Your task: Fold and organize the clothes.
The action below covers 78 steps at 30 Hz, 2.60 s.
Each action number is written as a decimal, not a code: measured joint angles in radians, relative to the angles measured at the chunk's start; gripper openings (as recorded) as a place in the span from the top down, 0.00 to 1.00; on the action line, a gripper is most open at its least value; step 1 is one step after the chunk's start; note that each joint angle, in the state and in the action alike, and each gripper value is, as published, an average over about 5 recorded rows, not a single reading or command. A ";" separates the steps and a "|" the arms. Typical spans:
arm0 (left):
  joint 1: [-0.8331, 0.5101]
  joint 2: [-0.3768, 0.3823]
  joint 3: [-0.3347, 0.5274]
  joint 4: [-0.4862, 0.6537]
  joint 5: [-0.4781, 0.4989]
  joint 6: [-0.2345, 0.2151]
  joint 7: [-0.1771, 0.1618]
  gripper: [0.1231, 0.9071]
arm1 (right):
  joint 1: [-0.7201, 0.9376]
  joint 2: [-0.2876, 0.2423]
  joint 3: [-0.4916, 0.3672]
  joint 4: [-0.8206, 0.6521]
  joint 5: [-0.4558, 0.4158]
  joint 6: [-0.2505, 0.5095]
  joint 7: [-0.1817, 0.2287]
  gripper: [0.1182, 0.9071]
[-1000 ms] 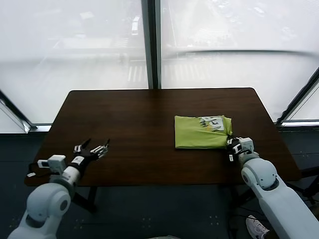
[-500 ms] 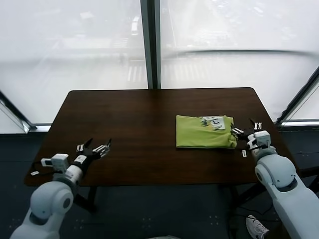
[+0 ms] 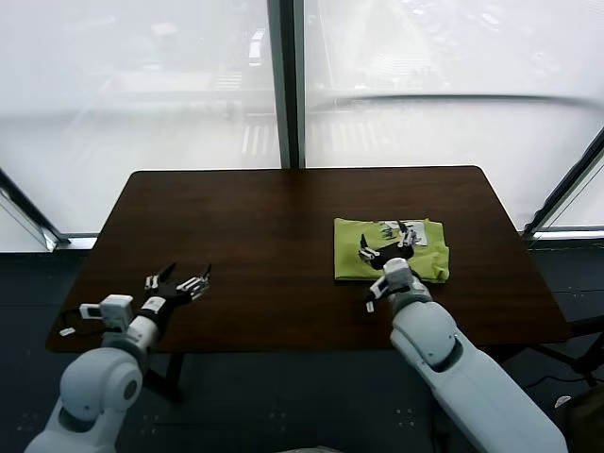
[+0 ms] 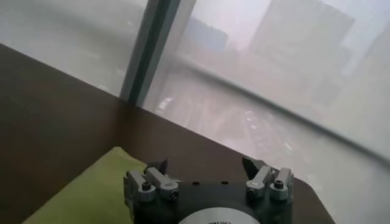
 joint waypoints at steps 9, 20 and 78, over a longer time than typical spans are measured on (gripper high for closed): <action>0.018 -0.009 -0.004 -0.001 0.017 -0.010 0.002 0.00 | 0.058 0.081 -0.065 -0.105 -0.034 -0.028 0.006 0.00; 0.021 -0.008 -0.008 0.001 0.018 -0.018 0.004 0.00 | 0.083 0.112 -0.073 -0.163 -0.037 -0.056 0.001 0.29; 0.021 0.017 -0.089 0.011 -0.005 -0.092 0.012 0.00 | -0.116 -0.139 0.489 -0.025 0.504 0.257 -0.367 0.00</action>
